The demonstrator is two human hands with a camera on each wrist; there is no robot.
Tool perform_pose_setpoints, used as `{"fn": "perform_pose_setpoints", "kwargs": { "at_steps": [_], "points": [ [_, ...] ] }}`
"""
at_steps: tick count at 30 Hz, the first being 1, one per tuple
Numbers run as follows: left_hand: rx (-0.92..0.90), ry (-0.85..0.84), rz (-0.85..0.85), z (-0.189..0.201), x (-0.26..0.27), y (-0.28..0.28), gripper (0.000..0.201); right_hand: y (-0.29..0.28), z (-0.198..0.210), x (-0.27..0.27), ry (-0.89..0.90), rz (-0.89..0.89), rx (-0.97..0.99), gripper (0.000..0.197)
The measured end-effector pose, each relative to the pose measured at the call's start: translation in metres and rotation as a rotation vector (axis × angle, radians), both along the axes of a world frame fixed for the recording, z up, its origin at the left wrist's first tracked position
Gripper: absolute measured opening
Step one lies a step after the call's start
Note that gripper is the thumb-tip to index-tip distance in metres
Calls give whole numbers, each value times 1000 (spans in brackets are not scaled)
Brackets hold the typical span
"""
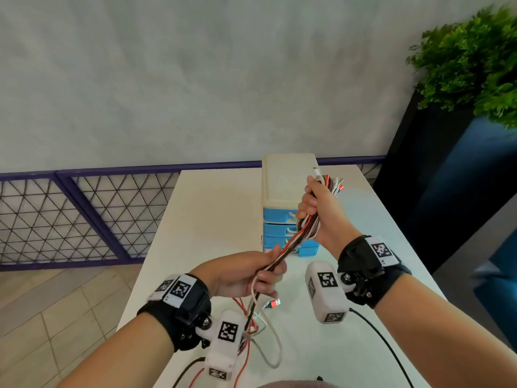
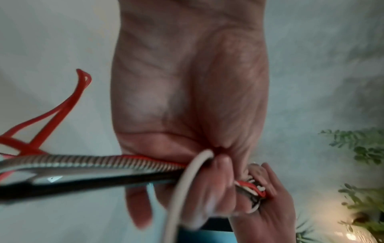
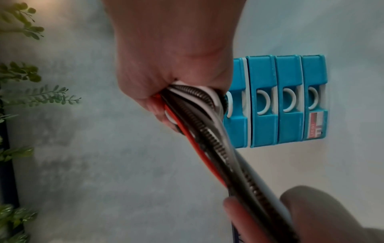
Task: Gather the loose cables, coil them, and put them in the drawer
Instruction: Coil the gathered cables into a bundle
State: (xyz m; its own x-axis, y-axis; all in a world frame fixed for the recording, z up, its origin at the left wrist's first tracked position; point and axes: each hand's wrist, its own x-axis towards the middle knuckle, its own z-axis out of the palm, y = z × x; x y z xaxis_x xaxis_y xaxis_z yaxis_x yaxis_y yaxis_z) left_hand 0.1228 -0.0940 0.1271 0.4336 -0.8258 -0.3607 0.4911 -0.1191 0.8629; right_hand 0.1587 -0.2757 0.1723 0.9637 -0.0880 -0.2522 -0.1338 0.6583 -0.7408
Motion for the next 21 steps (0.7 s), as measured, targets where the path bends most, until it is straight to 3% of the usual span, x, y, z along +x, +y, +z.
{"fn": "perform_pose_setpoints", "kwargs": {
  "at_steps": [6,10,14,18,21],
  "points": [
    [19,16,-18,-13,-3,21,37,-9,1,1,1,-14,23,32],
    [152,-99,50,-2,-1,18,31,-14,-3,3,13,-15,-59,31],
    [443,-583,138,5,6,7,32,-16,-4,3,24,48,-264,30],
    [704,-1164,26,13,14,4,27,-14,-6,-4,15,248,-553,33],
    [746,-1326,-62,21,18,5,25,-10,-9,-9,32,396,-709,29]
  ]
}}
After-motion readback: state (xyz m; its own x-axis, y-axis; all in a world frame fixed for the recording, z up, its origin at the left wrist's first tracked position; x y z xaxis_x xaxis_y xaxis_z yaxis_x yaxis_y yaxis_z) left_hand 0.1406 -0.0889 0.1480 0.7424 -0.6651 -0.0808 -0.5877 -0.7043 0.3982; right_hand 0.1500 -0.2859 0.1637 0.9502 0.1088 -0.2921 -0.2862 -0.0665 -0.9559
